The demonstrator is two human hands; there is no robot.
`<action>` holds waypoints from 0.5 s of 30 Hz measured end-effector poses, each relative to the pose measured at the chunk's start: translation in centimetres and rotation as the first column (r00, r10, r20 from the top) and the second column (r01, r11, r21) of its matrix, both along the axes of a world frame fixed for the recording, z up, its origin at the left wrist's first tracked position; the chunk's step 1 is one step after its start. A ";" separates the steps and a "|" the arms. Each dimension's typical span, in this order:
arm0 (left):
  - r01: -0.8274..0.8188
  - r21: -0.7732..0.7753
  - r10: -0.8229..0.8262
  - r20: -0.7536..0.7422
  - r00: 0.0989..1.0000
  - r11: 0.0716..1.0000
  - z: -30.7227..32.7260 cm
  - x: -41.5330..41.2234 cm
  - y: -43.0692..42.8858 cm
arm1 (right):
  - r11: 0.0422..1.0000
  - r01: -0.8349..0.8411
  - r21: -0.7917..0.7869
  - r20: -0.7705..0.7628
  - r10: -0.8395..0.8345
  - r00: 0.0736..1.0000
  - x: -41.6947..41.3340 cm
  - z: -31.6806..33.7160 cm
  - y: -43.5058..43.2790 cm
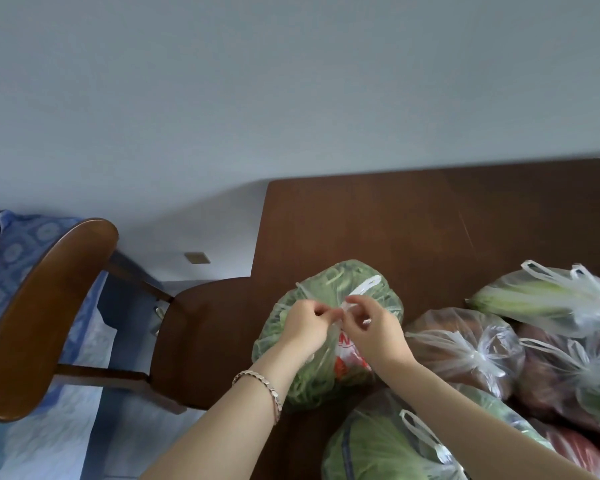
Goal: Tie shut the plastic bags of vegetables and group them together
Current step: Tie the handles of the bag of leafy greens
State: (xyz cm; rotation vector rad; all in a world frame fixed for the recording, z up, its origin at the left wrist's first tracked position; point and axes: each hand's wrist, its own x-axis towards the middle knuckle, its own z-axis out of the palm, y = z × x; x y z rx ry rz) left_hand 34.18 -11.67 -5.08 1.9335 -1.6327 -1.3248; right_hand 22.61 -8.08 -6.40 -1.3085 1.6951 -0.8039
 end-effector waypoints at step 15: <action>0.019 -0.224 -0.042 -0.097 0.994 0.974 -1.3 0.8 2.2 | 0.992 -0.130 0.000 -0.039 0.129 0.991 -1.3 -0.1 -0.2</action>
